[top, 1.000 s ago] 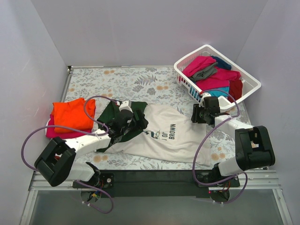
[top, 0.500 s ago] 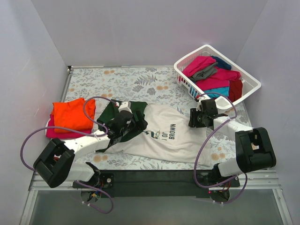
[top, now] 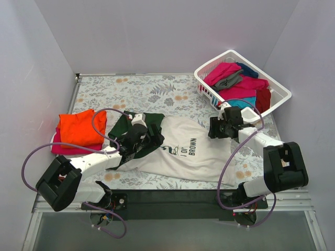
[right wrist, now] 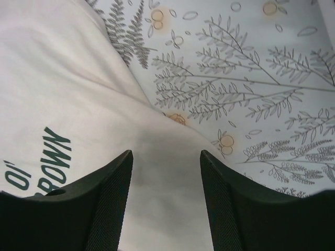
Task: Fold and stack the t-shirts
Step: Fold the tshirt
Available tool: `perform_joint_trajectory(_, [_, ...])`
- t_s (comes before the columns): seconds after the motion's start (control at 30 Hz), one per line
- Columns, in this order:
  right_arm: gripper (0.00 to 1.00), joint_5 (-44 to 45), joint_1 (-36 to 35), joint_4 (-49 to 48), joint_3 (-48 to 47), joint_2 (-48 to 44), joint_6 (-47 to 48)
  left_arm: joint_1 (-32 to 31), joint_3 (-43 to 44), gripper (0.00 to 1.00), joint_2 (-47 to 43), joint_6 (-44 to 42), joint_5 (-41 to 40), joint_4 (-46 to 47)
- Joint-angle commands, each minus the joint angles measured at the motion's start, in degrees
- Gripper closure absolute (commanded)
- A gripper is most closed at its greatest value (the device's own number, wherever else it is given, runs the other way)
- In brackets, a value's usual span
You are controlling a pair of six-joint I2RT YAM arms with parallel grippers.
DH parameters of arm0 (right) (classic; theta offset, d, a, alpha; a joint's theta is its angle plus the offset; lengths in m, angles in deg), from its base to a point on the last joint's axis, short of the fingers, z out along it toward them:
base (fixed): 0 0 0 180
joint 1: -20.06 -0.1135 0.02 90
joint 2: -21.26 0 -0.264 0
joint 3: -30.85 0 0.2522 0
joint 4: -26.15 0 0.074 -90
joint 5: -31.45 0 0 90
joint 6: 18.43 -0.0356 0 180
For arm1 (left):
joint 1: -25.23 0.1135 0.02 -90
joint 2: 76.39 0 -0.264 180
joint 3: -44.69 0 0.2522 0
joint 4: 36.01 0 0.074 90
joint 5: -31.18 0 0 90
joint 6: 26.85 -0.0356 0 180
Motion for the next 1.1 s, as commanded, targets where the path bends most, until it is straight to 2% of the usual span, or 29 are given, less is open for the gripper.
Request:
perform_joint_trajectory(0.0, [0.5,-4.99,-0.65,-4.41,-4.32,1.84,2.89,-0.23,-0.02,0.27,-1.47,0.0,-1.12,-0.21])
perform_joint_trajectory(0.33, [0.5,-4.91,-3.29,-5.3,-8.73,12.22,5.18,-0.23,0.24,0.27,-1.03,-0.44,-1.38,-0.38])
perform_joint_trajectory(0.43, [0.64,-5.35,-3.73,-5.03,-8.03,12.22,4.65,-0.23,-0.11,0.27,-1.91,-0.53,-1.91,-0.91])
perform_joint_trajectory(0.47, [0.78,-5.53,-3.99,-4.86,-7.5,11.87,4.48,-0.23,-0.28,0.27,-2.26,-0.7,-2.26,-1.08])
perform_joint_trajectory(0.57, [0.99,-3.69,-6.36,-3.55,-7.15,9.77,4.39,-0.23,-0.19,0.27,-2.35,-1.05,-2.52,-1.43])
perform_joint_trajectory(0.9, [0.99,15.02,-20.25,3.83,-5.04,-0.69,-2.28,-0.23,-0.98,0.27,-2.96,-1.14,-3.49,-1.7])
perform_joint_trajectory(0.97, [0.99,16.0,-23.32,4.63,-3.72,-2.53,-3.52,-0.23,-1.07,0.27,-2.96,-1.14,-3.67,-1.61])
perform_joint_trajectory(1.07, [0.92,17.14,-27.54,6.65,-2.23,-4.47,-6.42,-0.23,-1.25,0.27,-2.88,-1.14,-3.67,-1.53])
